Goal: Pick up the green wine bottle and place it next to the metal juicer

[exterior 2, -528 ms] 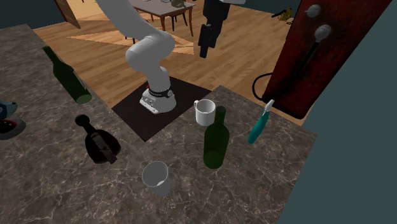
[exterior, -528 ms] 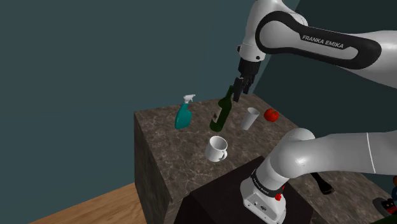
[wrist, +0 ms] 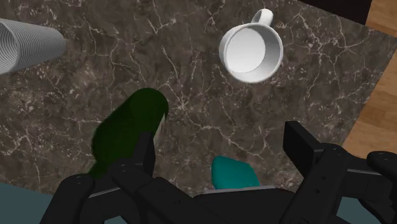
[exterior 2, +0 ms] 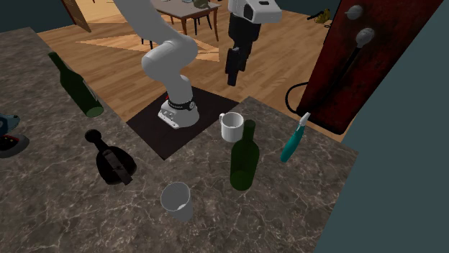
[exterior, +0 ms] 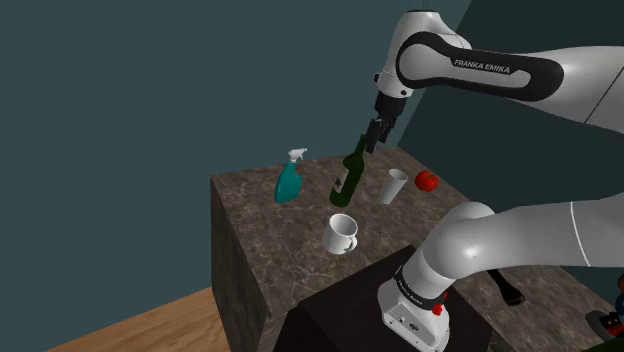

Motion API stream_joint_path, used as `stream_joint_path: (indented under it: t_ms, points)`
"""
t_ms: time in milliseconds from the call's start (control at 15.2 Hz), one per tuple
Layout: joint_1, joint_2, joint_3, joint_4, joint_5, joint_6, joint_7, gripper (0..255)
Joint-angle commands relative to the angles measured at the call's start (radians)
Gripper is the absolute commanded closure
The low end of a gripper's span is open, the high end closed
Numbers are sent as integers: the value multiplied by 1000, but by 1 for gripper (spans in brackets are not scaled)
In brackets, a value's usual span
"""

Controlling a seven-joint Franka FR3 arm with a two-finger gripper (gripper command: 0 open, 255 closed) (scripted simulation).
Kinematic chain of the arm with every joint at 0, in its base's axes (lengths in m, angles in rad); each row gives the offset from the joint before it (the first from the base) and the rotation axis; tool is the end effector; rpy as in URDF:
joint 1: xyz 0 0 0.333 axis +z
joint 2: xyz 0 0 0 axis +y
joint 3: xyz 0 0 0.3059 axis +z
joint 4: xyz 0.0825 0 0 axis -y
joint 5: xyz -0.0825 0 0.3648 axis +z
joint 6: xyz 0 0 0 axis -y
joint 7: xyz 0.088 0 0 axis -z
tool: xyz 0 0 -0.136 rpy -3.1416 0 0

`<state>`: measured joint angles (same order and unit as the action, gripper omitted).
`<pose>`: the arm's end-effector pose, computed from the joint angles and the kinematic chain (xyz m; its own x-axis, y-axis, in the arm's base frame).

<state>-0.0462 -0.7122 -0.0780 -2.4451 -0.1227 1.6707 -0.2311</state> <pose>0.3114 -0.0570 0.4993 0.9870 0.1405 -0.0781 0.1449 -0.9880 0.0536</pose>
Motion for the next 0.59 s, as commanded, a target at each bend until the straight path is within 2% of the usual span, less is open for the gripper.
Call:
stream_joint_path:
  t_ms: [0, 528]
  points:
    - [-10, 49, -43, 14, -20, 61, -49, 0]
    - [-25, 255, -204, 104, -36, 269, -239, 0]
